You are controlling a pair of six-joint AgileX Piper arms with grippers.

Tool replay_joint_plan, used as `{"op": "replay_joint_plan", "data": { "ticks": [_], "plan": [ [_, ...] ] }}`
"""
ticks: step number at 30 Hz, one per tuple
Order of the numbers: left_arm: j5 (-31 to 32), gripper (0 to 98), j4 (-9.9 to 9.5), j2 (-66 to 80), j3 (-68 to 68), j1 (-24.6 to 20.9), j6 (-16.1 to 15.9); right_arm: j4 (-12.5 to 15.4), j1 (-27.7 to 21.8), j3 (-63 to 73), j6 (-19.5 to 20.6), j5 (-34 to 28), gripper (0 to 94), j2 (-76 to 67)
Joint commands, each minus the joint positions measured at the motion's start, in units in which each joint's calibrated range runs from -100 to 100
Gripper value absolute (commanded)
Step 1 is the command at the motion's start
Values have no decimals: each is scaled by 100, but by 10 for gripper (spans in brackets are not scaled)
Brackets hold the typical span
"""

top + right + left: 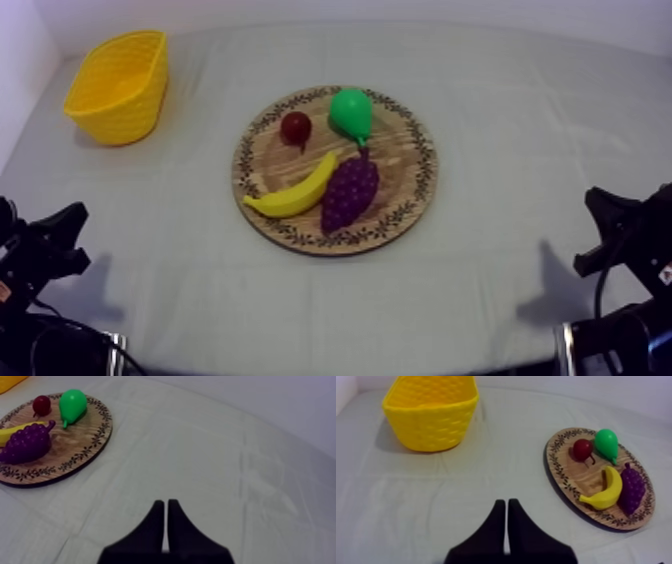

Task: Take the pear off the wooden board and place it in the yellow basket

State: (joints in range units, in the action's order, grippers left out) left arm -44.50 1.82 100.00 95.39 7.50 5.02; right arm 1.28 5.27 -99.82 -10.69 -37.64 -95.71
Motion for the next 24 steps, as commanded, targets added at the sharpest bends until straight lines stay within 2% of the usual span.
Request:
{"op": "replay_joint_plan", "data": {
  "ticks": [1,5,12,24],
  "plan": [
    [75,0,66,-15,-2,169,30,1,1,5,1,-2,4,-4],
    [443,0,283,-172,-14,416,-201,1,1,5,0,-2,4,-4],
    [689,0,487,-852,-375,780,-166,1,1,5,-1,-2,4,-4],
    [522,0,636,-2611,-1273,1187,14,1,1,5,-1,-2,4,-4]
  ]
}}
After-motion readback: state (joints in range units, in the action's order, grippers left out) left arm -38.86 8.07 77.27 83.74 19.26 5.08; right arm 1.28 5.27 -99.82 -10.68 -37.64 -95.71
